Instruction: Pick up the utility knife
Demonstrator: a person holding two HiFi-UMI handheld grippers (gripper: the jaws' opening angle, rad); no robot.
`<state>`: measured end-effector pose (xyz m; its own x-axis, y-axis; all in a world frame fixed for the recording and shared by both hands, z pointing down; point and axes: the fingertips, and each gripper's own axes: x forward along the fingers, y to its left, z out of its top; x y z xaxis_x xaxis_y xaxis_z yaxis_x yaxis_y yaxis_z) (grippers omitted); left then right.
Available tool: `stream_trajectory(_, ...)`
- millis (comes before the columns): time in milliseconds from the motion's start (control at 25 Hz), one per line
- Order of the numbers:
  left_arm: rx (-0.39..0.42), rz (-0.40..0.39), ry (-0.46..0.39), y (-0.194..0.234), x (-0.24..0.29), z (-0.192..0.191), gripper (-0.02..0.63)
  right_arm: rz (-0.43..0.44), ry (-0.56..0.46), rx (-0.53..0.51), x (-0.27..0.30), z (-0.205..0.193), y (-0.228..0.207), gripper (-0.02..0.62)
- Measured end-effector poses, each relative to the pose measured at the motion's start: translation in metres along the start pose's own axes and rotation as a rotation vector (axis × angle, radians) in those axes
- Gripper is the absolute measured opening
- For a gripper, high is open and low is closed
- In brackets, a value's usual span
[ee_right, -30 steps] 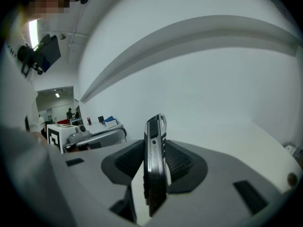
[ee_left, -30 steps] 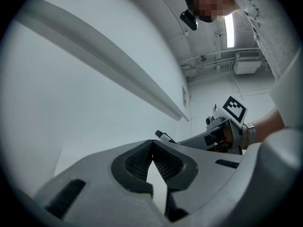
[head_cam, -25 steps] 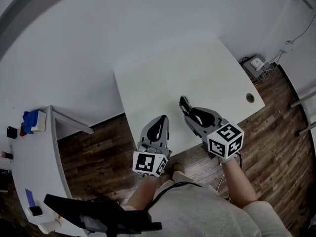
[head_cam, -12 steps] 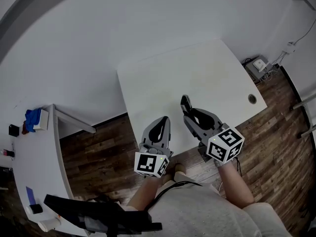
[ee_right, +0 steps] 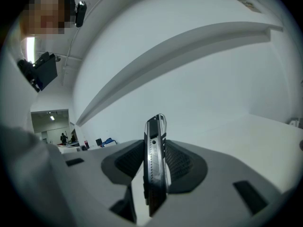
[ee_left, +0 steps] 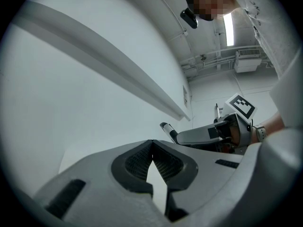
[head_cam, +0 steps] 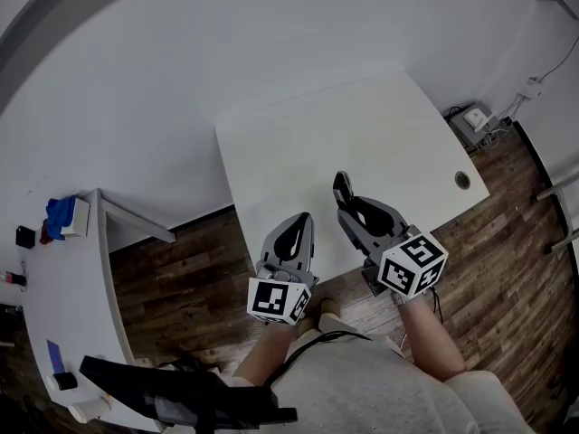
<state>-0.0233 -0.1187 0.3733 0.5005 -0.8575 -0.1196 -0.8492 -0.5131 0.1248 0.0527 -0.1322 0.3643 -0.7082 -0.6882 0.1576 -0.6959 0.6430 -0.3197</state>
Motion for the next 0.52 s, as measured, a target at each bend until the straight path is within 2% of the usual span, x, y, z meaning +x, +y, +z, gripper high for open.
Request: stream_trajectory(520, -0.002, 0.003, 0.006, 0.0018, -0.0059, -0.0022, 0.006, -0.015, 0.005, 0.004, -0.0008, -0.0063, 0.0017, 0.14)
